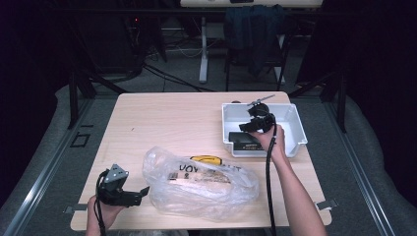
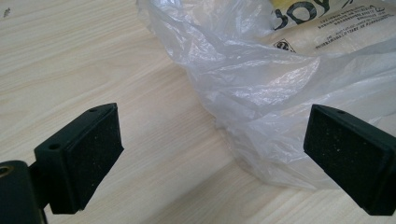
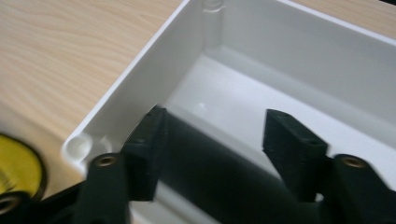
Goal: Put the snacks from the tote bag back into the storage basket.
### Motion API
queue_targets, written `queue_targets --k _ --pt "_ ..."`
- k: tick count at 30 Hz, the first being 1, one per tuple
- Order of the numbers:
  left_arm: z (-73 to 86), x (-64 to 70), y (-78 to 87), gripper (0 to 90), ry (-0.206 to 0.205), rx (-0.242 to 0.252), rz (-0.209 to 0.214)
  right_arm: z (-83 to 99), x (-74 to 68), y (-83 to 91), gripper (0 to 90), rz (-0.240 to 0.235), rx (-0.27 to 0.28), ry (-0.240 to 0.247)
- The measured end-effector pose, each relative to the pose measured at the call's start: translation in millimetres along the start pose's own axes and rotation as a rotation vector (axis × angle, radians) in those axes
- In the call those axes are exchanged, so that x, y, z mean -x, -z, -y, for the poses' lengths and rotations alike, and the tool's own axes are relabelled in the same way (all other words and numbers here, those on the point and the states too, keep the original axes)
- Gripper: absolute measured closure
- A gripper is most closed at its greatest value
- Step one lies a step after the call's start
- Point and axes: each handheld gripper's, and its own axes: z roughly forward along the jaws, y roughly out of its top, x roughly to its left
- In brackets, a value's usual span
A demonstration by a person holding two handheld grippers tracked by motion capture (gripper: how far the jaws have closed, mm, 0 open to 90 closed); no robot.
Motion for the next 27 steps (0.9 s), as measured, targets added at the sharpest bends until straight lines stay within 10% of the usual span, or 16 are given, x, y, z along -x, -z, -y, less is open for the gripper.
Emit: queue_targets --k 13,27 --pt "-0.4 1.2 1.1 4.2 -0.002 0.005 -0.001 68.6 -27.6 87.6 9.5 -0.021 0.085 0.05" --pt "4.8 -3.1 3.0 4.0 0.01 0.011 -0.015 145.7 -54.5 119.6 8.3 -0.005 0.152 0.016"
